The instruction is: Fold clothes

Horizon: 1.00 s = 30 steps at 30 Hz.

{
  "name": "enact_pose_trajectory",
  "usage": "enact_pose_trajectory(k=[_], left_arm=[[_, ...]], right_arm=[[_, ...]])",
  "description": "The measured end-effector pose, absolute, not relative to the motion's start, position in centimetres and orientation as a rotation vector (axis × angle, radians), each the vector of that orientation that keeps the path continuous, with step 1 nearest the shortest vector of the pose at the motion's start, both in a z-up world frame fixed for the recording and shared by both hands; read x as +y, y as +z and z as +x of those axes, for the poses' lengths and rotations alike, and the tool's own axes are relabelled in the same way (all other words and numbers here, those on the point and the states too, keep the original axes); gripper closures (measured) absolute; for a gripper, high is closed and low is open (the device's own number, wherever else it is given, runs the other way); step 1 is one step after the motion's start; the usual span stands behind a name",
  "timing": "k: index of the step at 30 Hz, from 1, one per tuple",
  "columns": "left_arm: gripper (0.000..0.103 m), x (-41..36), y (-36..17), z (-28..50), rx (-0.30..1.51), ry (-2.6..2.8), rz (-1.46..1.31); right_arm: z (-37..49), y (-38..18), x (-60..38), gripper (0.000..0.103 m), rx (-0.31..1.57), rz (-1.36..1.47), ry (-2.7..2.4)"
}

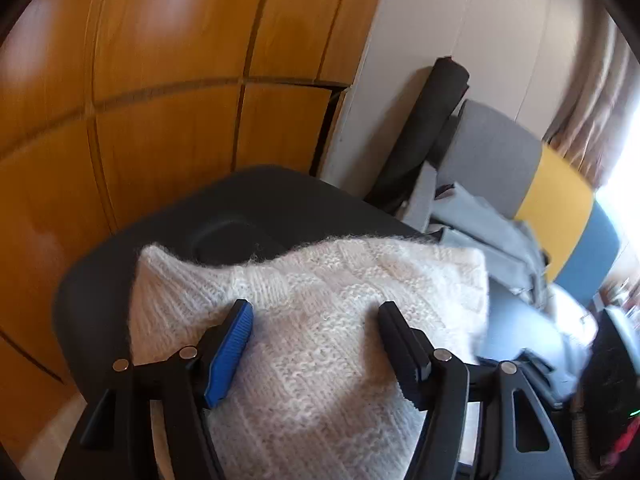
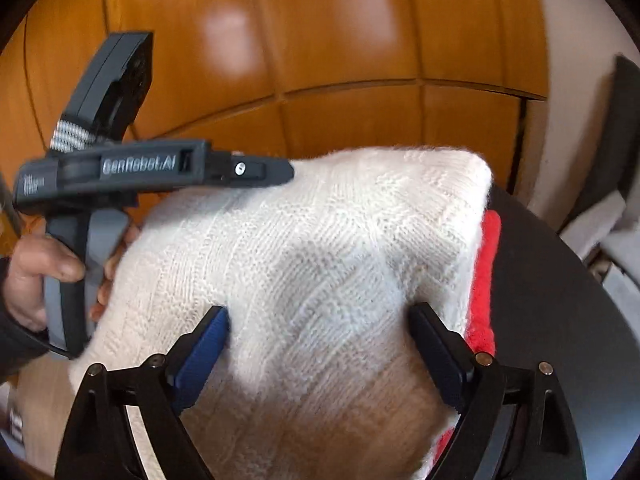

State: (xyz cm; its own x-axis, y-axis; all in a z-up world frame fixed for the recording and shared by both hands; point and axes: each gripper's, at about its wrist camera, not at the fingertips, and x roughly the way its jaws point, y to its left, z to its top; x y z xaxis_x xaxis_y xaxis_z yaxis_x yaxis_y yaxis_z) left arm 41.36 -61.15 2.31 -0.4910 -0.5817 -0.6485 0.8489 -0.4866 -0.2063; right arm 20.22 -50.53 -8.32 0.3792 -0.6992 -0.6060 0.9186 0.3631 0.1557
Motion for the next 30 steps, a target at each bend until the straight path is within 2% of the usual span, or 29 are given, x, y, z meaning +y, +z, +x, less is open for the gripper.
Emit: enact_pose_trajectory(k=[3,7,11,17,22,28,30], left_arm=[[0.036,-61.5,1.9,41.6,0.701,-2.062,0.588],[0.035,-60.6,2.8,45.8,0.758,-2.079,0.515],[0.032,-58.1,4.7,46.9,0.690,-2.059,0.484],[0.029,-53.7,7.9,47.9,0.544,-1.962,0.431],[0.028,-48.2,9.0,50.2,0.525,-1.897,0.404],[0.029,-42.5,9.3,52.2,0.452,-1.762,0.460],[0.036,-40.9,9.3,52.9,0.476,-1.772,0.447]], right_arm=[[20.0,-7.6,-49.3,0.012,0.493,0.521,-1.125],[22.0,-5.1,-48.5,0.008,0.577,0.482,-1.161],[22.3,-2.9,-45.4,0.003,0.634,0.430,-1.202],[22.8,0.9,-40.6,0.000,0.576,0.341,-1.316],[25.0,2.3,-38.8,0.000,0.596,0.343,-1.385],[26.0,2.7,-37.7,0.000,0.609,0.507,-1.500],[26.5,2.6,-36.9,0.000,0.612,0.490,-1.493]])
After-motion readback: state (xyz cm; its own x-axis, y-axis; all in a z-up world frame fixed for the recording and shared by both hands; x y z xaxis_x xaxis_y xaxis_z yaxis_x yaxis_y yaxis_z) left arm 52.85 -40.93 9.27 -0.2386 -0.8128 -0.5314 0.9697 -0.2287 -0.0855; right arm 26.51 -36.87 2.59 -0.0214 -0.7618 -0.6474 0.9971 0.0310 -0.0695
